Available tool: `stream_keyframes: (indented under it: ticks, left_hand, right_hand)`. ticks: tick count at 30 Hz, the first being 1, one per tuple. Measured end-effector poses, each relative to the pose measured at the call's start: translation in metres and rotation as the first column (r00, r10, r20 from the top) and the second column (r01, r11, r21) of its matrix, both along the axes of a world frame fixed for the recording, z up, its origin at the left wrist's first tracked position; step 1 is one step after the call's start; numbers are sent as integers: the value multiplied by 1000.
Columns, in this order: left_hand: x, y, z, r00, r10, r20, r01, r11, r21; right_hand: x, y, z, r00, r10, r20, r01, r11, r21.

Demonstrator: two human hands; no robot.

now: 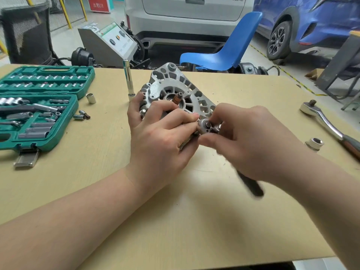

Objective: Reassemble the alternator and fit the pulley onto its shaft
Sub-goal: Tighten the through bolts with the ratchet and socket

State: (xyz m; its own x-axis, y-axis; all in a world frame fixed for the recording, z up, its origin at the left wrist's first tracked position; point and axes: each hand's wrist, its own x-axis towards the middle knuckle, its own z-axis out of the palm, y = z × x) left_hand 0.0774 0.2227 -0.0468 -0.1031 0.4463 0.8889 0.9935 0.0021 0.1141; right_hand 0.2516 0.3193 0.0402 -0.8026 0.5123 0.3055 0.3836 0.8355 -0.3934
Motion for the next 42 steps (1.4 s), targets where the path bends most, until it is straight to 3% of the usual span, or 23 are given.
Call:
stream_keyframes:
  ticks: [5,9,11,14,17,19,22,26,29,32,34,37,40,42]
  left_hand:
    - [-3,-2,-2,996,-68,49,66,997,49]
    - [-2,-4,-1,995,-76,66,75,997,19]
    - [-2,-3,-1,997,-59,46,59,998,7]
    - [-2,-3,-1,999,-38,9,38,999,5]
    - [-3,-1,-1,1000,-30,-6,31,999,10]
    - [-3,-1,-1,999,-33,-9,33,999,12]
    - [-4,-2,-1,999,-37,-7,38,999,9]
    - [-4,-3,0,999,-48,7,48,999,15]
    - [-4,-5,1,996,-79,31,78,996,30]
    - [-3,-6,2,994,-92,61,91,995,27]
    - [-2,-6,2,995,-83,56,82,997,11]
    - [-2,-5,1,998,-54,20,54,999,-6]
    - [-4,-3,0,999,-43,-8,43,999,2]
    - [-5,-2,-1,999,-39,-13,39,999,7]
  right_hand:
    - [-9,-15,-13,986,-145,-81,127,973,-195]
    - [-8,-18,-14,977,-170,-126,126,947,-296]
    - [-5,-14,-13,986,-130,-102,106,972,-208]
    - [1,-3,-1,1000,-5,28,3,998,55]
    - [2,8,16,977,93,191,-152,935,321]
    - [0,12,24,954,133,269,-233,893,385]
    - [-2,10,24,950,77,302,-198,898,393]
    - [0,-2,5,993,53,106,-75,972,221]
    - [-3,-6,-4,999,-30,-26,29,999,-42]
    - [-6,-10,-4,993,-103,-65,77,944,-322]
    - [-7,-11,-4,990,-125,-72,83,901,-426]
    - [-5,-7,0,996,-87,-12,80,955,-284]
    - [-1,1,13,993,-10,114,5,999,50]
    - [-1,8,22,966,41,254,-114,953,280]
